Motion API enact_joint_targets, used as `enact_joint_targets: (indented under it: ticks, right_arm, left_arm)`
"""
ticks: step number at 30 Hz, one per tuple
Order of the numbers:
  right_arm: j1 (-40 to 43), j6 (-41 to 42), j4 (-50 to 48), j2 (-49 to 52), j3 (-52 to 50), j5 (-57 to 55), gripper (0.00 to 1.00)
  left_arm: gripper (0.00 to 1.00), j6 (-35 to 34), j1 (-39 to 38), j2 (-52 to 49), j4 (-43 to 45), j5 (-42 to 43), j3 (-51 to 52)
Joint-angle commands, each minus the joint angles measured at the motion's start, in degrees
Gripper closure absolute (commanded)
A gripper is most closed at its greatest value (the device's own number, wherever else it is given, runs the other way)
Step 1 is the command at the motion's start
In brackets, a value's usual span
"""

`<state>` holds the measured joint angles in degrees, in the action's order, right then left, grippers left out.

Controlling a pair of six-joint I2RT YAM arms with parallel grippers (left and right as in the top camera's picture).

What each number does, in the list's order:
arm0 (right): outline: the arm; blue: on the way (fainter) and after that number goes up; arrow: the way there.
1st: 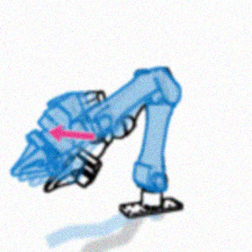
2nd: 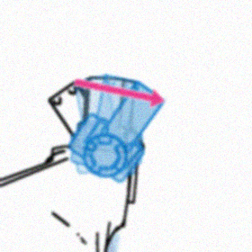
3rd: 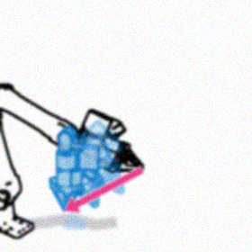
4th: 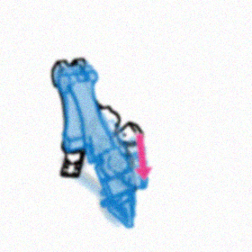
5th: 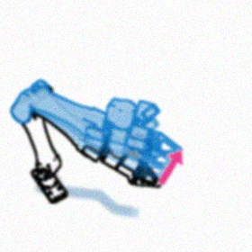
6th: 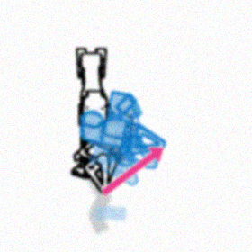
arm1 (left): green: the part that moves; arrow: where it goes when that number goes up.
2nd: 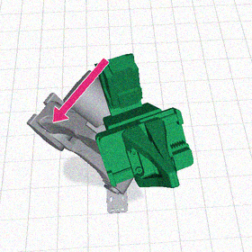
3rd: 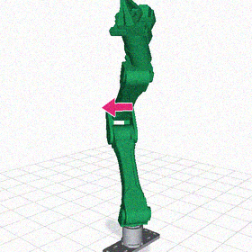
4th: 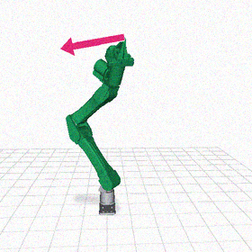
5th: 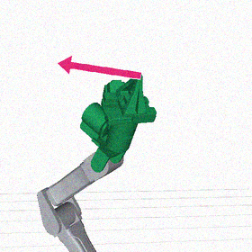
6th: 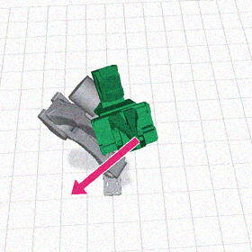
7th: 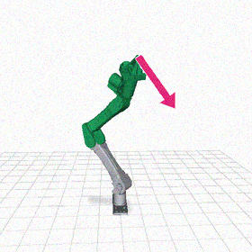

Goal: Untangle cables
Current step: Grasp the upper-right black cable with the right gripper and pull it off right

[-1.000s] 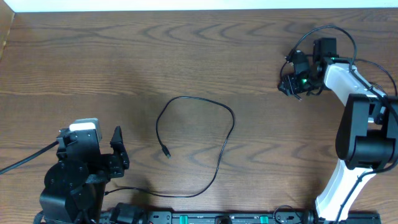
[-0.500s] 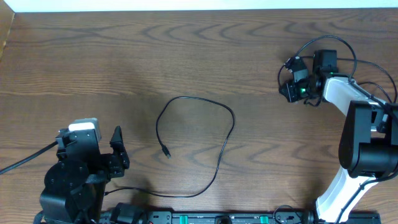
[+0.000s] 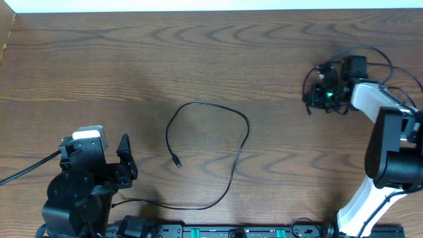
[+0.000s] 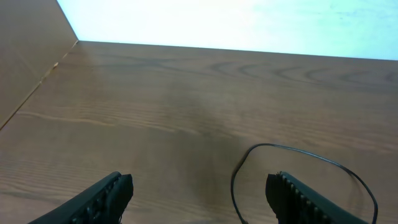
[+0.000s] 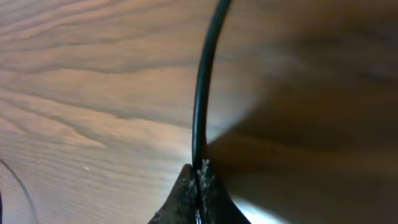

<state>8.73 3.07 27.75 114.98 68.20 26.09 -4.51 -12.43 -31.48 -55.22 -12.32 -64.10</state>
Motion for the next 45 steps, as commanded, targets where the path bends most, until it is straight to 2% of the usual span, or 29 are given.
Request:
enact_joint_targets:
  ticks: [1,10,17,22,24,25,27,28,30,33,37,39,45]
  right_arm:
    - [5.6,2.7,5.5,2.7,0.5,-12.2,0.99]
    - [20.2,1.3,19.1,-4.7,16.1,-12.5,0.99]
    - [32.9,1.2,21.1,-7.3,23.7,-12.4,0.99]
    - [40.5,1.3,19.8,-7.4,25.1,-12.4,0.99]
    - [42.5,5.2,20.0,-7.0,24.9,-12.2,0.99]
    - [43.3,8.4,20.3,-6.6,24.7,-11.9,0.87]
    - [43.8,13.8,22.3,-6.1,24.3,-12.0,0.53]
    - [43.8,16.2,23.6,-6.0,23.9,-12.2,0.41]
    - [43.6,23.4,24.8,-6.0,22.4,-13.2,0.01]
    - [42.7,34.2,27.1,-6.0,18.9,-13.8,0.01]
    - [41.9,42.0,26.6,-6.0,11.2,-16.5,0.01]
    - [41.8,44.5,24.5,-6.0,6.9,-17.4,0.01]
    - [41.9,44.7,14.9,-6.0,-2.8,-16.5,0.01]
  left_arm:
    - [0.26,-0.5,0.2,0.1,-0.1,-0.1,0.1]
    - [0.26,-0.5,0.2,0.1,-0.3,-0.1,0.1]
    - [0.26,-0.5,0.2,0.1,-1.1,-0.1,0.1]
    - [0.26,-0.5,0.2,0.1,-1.1,-0.1,0.1]
    - [0.26,-0.5,0.2,0.1,-1.1,-0.1,0.1]
    - [0.26,-0.5,0.2,0.1,-1.1,-0.1,0.1]
    - [0.26,-0.5,0.2,0.1,-1.1,-0.2,0.1]
    - [0.26,-0.5,0.2,0.1,-1.1,-0.1,0.1]
    - [0.26,-0.5,0.2,0.1,-1.1,-0.1,0.1]
    - [0.26,-0.5,0.2,0.1,-1.1,-0.1,0.1]
    - [0.26,-0.5,0.2,0.1,-1.1,-0.1,0.1]
    - [0.26,-0.5,0.2,0.1,-1.1,-0.1,0.1]
    - [0.25,-0.5,0.2,0.1,-1.2,-0.1,0.1]
